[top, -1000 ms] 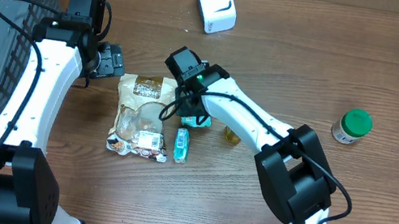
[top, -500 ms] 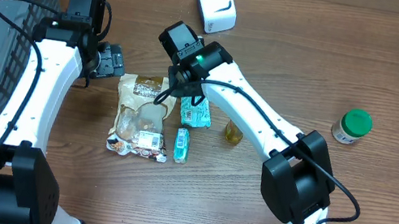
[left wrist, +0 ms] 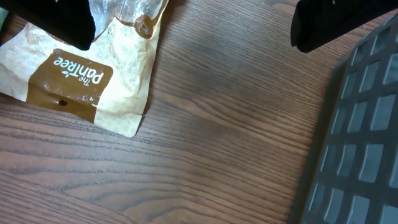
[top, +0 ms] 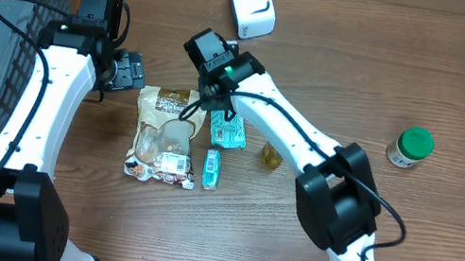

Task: Scan the item barcode

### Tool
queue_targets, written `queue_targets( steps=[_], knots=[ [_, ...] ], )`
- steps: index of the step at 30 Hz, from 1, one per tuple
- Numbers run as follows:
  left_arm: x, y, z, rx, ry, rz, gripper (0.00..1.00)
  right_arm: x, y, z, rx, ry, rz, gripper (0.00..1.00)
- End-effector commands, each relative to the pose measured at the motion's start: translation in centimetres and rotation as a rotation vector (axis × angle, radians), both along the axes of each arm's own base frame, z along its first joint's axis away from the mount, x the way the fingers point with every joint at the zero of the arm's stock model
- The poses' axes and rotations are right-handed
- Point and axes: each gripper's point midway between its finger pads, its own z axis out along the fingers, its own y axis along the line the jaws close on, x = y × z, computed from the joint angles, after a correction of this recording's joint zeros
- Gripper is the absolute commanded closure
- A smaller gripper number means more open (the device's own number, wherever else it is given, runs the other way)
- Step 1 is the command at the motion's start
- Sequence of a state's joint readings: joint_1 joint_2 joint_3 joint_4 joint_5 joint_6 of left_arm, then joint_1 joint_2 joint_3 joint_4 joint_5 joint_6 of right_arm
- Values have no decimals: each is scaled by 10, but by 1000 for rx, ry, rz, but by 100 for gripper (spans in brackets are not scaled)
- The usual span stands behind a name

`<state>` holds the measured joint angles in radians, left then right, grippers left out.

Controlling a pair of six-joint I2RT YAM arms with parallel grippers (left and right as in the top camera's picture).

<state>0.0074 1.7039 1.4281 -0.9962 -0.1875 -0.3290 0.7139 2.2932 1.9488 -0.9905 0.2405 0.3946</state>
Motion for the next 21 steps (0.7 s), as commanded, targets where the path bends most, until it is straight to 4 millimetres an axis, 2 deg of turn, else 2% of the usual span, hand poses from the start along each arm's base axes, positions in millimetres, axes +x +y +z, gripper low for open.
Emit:
queue_targets(
  steps=[1,7,11,13,16,18,21],
  knots=[
    [4,0,6,8,-17,-18,0,1,-14,-23,-44,32,-46,66],
    [4,0,6,8,-17,-18,0,0,-14,-38,-59,48,-45,65],
    [4,0,6,8,-17,-18,0,4,-14,-34,-62,30,-41,64],
    [4,0,6,8,-17,-18,0,14,-14,-15,-64,-19,-52,62],
    [4,0,6,8,-17,-18,0,27,-11,31,-49,-92,-65,60],
    [4,0,6,8,-17,-18,0,31,-9,63,-25,-120,-66,58],
    [4,0,6,8,-17,-18,0,29,-12,96,-14,-131,-70,58]
  ],
)
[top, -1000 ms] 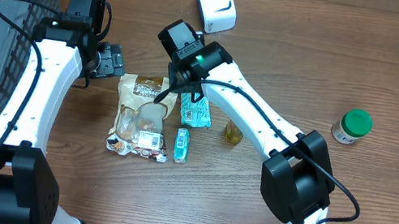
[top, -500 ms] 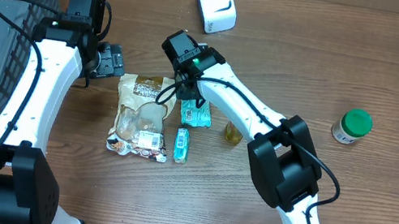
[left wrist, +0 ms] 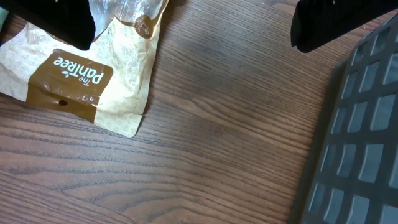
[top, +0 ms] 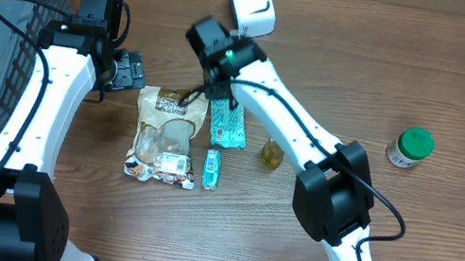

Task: Scan the item barcode

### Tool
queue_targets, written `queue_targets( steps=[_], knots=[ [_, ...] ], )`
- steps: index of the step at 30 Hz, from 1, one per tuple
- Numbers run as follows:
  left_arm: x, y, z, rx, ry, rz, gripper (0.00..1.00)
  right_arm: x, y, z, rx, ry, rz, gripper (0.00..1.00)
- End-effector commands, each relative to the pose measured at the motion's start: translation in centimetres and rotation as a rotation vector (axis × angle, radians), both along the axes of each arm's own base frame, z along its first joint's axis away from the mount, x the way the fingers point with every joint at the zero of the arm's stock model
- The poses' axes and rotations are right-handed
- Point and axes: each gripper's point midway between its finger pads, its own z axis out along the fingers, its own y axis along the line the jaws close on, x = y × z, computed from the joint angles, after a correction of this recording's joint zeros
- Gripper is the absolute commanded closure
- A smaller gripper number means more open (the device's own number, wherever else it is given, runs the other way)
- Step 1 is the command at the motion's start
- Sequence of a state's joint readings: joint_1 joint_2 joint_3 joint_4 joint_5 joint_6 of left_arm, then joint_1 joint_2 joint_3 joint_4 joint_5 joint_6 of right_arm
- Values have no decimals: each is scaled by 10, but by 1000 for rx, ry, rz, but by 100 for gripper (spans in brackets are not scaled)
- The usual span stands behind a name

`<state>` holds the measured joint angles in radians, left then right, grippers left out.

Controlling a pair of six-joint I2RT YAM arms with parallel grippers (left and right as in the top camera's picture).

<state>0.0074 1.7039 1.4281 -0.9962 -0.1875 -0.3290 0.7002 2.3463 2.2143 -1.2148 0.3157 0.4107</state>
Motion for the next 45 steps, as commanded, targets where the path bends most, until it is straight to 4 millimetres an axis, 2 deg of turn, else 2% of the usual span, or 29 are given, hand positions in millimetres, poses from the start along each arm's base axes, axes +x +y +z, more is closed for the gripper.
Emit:
queue_targets(
  steps=[1,6,10,14,17,19,20,21,24,25,29,35,45],
  knots=[
    [4,0,6,8,-17,-18,0,9,-3,56,37,-85,-16,58],
    [4,0,6,8,-17,-18,1,0,-13,69,16,-56,-17,58],
    [4,0,6,8,-17,-18,0,0,-24,104,45,-90,-36,56],
    [4,0,6,8,-17,-18,0,0,-52,137,63,-109,-82,55],
    [4,0,6,8,-17,-18,1,0,-82,148,58,-91,-133,55],
    [4,0,6,8,-17,-18,1,4,-103,147,46,-73,-174,52],
    [4,0,6,8,-17,-18,0,6,-115,146,38,-63,-197,45],
    [4,0,6,8,-17,-18,0,7,-124,145,34,-52,-217,44],
    [4,0,6,8,-17,-18,0,12,-145,141,48,-24,-264,41],
    [4,0,6,8,-17,-18,0,14,-152,140,63,-15,-279,37],
    [4,0,6,8,-17,-18,0,19,-169,138,90,0,-319,0],
    [4,0,6,8,-17,-18,1,23,-184,138,91,-2,-352,0],
    [4,0,6,8,-17,-18,0,24,-185,138,91,-2,-355,0]
  ],
)
